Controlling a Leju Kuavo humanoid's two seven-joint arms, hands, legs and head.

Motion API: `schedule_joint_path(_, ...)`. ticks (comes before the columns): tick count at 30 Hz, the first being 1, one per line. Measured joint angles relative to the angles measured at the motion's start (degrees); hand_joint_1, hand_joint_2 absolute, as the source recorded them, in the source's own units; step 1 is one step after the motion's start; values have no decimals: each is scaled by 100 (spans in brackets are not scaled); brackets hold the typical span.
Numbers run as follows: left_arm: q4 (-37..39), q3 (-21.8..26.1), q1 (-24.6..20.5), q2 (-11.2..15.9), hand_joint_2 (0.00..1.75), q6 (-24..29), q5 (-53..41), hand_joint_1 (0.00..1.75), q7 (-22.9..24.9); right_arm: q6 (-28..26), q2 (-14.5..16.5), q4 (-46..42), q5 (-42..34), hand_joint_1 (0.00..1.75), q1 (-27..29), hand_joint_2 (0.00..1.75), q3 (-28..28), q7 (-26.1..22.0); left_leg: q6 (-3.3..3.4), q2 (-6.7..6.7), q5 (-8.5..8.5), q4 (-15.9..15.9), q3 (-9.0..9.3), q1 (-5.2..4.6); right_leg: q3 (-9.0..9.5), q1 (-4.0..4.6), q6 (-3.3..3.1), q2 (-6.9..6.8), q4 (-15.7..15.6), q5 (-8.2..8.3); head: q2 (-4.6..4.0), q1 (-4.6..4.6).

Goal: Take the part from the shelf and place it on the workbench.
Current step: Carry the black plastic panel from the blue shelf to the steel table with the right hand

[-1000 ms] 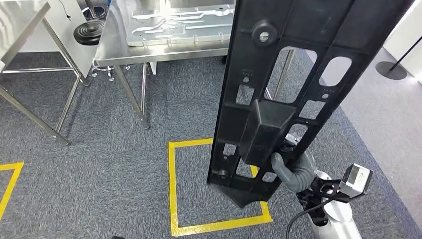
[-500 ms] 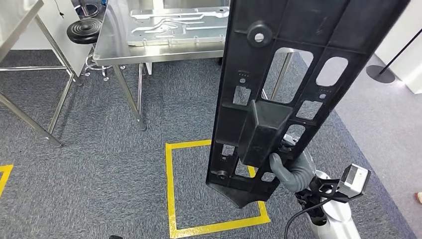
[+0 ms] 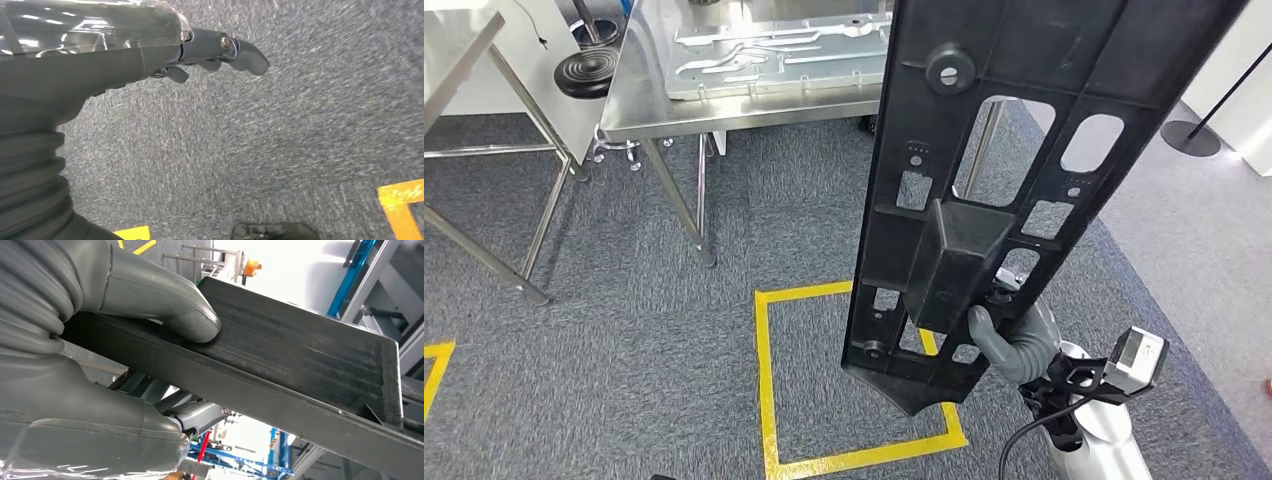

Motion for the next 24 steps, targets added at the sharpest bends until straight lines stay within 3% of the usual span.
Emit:
schedule_joint_path(2,0,0,6,2,175,-5,-4,0,0,-26,1,-1,-1,169,18,175,2,-1,-42,-7,-354,767,-364,17,8,4,-30,3,-4,-11,1,0)
schedule_joint_path(3,0,1,12,2,175,-8,-7,0,0,-37,1,-1,-1,169,32,175,2,1,-58,-7,-424,1030,-500,26,10,7,-34,8,2,-18,1,0)
schedule_joint_path(4,0,1,15,3,175,-9,-11,0,0,-43,2,-1,-1,169,44,175,3,2,-69,-7,-374,1081,-536,33,15,8,-31,17,10,-27,1,0)
schedule_joint_path(5,0,1,14,4,175,-9,-15,0,0,-45,2,-1,-1,169,51,175,3,3,-72,-7,-214,900,-461,38,24,7,-23,29,22,-40,1,0)
schedule_joint_path(7,0,1,7,12,175,-9,-19,0,-1,-45,3,-2,-1,169,55,175,4,4,-47,-13,191,110,-92,39,43,13,11,50,64,-86,-1,0)
schedule_joint_path(9,0,0,-1,19,175,-7,-19,0,-2,-46,4,-4,2,169,54,175,5,9,8,-24,352,-433,154,27,30,30,61,61,109,-126,0,0)
schedule_joint_path(12,0,1,7,19,175,-4,-19,0,-2,-49,5,-8,7,169,61,175,13,15,124,-32,331,-553,192,22,6,33,173,64,186,-93,0,0)
schedule_joint_path(14,0,3,3,21,175,0,-18,0,-2,-50,6,-14,7,169,57,175,22,16,190,-35,333,-591,253,38,-82,17,236,53,405,-197,1,1)
schedule_joint_path(17,0,5,2,20,175,2,-17,0,-2,-62,6,-14,8,169,56,175,31,17,225,-36,312,-598,292,41,-623,-19,316,42,1394,-670,1,1)
schedule_joint_path(18,0,5,9,19,175,2,-17,0,-2,-66,7,-14,8,169,65,175,33,18,223,-36,297,-595,300,39,-810,-29,330,41,1680,-755,0,2)
schedule_joint_path(19,0,6,16,17,175,2,-17,0,-2,-67,7,-14,9,169,73,175,37,19,217,-36,277,-592,317,38,-910,-38,339,40,1787,-732,0,2)
schedule_joint_path(20,0,7,21,17,175,2,-17,0,-2,-67,7,-14,9,169,78,175,38,20,207,-36,253,-589,346,40,-888,-47,341,36,1654,-586,0,2)
schedule_joint_path(22,0,8,23,15,175,2,-17,0,-3,-67,7,-14,10,169,78,175,40,20,173,-37,188,-588,434,43,-567,-55,322,14,887,-117,0,2)
schedule_joint_path(24,0,8,17,14,175,1,-17,0,-5,-67,8,-14,11,169,71,175,42,21,119,-30,131,-598,500,39,-320,-21,248,-23,299,5,0,1)
